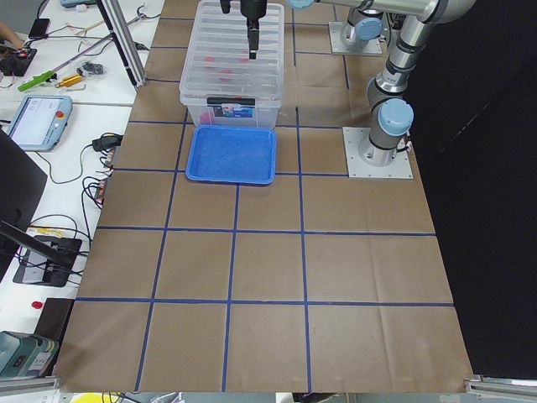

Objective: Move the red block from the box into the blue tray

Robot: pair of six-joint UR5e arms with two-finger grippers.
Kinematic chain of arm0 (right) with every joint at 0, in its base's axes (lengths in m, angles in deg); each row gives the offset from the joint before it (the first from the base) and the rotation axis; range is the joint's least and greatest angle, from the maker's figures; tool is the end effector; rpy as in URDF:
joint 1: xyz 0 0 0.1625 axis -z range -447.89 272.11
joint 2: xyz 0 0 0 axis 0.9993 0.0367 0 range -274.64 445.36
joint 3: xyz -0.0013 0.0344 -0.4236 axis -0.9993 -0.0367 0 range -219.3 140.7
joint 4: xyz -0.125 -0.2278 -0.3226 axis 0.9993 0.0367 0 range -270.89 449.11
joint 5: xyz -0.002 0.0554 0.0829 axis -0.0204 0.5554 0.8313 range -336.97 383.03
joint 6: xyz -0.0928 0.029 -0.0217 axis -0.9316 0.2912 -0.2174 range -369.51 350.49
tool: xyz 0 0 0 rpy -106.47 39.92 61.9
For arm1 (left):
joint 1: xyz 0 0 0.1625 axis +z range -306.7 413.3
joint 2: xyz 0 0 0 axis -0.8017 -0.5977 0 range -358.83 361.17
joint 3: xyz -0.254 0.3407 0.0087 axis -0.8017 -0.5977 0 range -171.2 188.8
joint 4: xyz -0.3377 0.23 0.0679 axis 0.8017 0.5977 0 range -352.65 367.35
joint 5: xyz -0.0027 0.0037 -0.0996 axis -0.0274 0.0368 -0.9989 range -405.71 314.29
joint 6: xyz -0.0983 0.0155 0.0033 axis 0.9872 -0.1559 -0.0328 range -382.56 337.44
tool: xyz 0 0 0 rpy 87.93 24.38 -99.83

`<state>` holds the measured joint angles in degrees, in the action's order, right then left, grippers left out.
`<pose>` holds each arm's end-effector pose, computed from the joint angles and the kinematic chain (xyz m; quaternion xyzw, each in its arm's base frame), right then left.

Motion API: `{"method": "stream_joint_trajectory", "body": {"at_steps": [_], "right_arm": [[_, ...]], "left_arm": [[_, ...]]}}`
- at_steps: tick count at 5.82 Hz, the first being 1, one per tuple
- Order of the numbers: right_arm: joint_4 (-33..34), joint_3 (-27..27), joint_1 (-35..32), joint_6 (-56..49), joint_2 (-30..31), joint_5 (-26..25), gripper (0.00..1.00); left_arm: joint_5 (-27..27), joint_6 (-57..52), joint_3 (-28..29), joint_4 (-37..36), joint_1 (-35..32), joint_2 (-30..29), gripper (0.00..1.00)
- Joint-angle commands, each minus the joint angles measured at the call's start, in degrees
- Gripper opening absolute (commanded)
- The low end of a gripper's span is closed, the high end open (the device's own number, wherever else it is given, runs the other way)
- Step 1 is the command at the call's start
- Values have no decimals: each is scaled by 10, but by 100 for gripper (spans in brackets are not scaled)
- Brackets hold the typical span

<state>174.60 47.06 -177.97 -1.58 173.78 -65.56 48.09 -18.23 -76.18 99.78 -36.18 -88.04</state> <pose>0.1364 -0.4988 0.4977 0.0687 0.9973 0.0222 0.0108 -0.1221 -0.4908 0.5339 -0.0433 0.9981 -0.0304 0.0322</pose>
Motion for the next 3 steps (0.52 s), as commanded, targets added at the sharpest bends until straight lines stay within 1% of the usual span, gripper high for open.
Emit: {"method": "stream_joint_trajectory", "body": {"at_steps": [1,3], "right_arm": [[0,1,0,0,-1,-3,100],[-1,3,2,0,-1,-4,100]], "left_arm": [[-1,0,0,0,0,0,98],[-6,-5,-2,2,1,-1,98]]}}
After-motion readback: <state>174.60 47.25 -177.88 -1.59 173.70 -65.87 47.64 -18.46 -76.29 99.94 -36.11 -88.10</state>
